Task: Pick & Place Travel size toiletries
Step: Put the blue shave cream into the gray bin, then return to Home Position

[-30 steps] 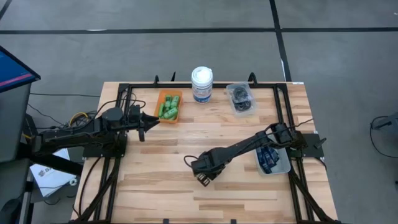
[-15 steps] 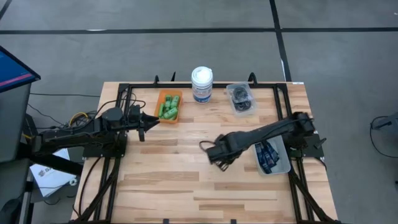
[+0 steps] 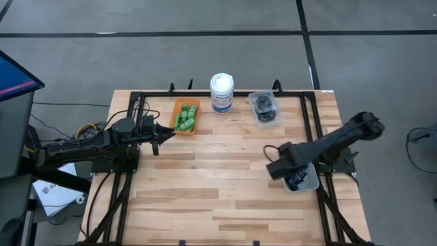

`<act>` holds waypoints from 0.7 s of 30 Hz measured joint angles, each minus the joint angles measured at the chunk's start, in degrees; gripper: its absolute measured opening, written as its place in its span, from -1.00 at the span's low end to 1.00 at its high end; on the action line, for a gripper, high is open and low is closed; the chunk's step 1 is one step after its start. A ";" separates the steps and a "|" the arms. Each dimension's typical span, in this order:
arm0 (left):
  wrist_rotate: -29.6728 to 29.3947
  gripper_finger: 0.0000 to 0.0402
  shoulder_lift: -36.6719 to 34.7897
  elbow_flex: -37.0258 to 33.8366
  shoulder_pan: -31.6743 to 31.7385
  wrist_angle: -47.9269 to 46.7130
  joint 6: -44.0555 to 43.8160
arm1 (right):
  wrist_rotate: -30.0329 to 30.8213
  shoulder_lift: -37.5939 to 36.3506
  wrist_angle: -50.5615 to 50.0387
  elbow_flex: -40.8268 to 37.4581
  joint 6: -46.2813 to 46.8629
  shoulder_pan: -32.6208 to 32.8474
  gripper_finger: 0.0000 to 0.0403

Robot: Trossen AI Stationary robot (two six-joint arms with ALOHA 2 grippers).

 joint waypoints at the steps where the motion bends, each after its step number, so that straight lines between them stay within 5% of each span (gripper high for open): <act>1: 0.00 -0.56 0.00 0.00 0.00 -0.01 -0.01 | -0.65 -1.36 0.40 -1.41 2.10 1.00 -0.49; 10: 0.00 -0.56 0.00 0.00 0.01 0.01 -0.02 | -6.12 -4.20 5.31 -8.52 12.86 9.40 -0.38; 21: -0.01 -0.56 0.00 0.00 0.00 0.18 -0.02 | -5.42 -2.79 8.80 -9.43 12.14 10.95 0.22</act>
